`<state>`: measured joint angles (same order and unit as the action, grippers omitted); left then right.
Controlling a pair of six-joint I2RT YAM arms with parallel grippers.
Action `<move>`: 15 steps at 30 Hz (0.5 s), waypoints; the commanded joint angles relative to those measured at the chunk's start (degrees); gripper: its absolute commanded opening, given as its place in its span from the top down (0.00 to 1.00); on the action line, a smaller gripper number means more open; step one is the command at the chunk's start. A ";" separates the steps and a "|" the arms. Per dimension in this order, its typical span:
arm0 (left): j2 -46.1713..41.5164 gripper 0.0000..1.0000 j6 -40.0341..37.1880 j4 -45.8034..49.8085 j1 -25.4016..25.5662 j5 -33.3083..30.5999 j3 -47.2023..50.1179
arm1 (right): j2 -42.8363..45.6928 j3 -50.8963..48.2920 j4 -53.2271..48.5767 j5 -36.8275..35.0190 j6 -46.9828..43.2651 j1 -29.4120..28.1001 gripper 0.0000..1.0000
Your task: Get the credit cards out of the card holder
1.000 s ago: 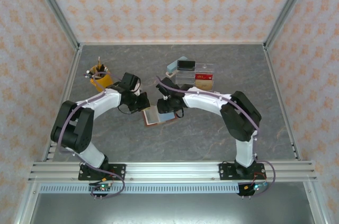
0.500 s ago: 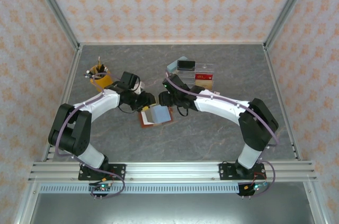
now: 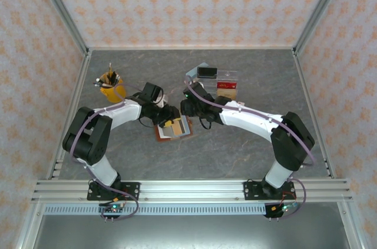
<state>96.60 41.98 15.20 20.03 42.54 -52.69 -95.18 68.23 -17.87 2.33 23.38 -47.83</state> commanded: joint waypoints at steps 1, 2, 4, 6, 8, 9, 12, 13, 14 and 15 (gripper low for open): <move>0.29 0.53 -1.67 1.31 -0.16 -2.21 -1.36 | 0.72 -0.51 0.29 -0.60 -0.01 0.29 0.56; -0.26 0.53 -1.72 1.41 -0.33 -2.20 -1.17 | 0.46 -0.40 0.24 -0.02 -0.26 0.29 0.56; -2.10 0.53 -1.94 1.62 -0.73 -2.32 -0.73 | -0.22 0.22 -0.14 0.95 -0.65 0.29 0.57; -4.34 0.54 -2.20 3.09 -1.17 -3.89 -0.48 | -1.27 1.12 -0.49 2.37 -0.92 0.29 0.59; -6.20 0.57 -2.13 4.84 -1.62 -5.97 -0.06 | -2.64 2.17 -0.89 4.26 -1.35 0.30 0.62; -6.97 0.59 -1.78 5.70 -1.81 -7.20 0.39 | -3.63 2.92 -1.09 5.57 -1.47 0.34 0.65; -8.00 0.64 -1.05 6.36 -2.01 -9.14 1.89 | -7.13 5.31 -2.35 8.93 -1.07 0.29 0.73; -7.94 0.65 -0.86 6.04 -2.01 -8.99 2.37 | -8.34 6.02 -2.82 9.70 -0.79 0.29 0.75; -7.74 0.67 -0.49 5.55 -2.01 -8.72 2.88 | -9.50 6.72 -3.36 10.40 -0.47 0.29 0.76; -7.48 0.69 -0.08 4.77 -2.03 -8.39 3.35 | -10.52 7.34 -3.92 10.77 -0.09 0.29 0.77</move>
<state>88.97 41.15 18.59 18.22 36.36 -51.53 -103.37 73.08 -19.07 10.15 22.59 -47.79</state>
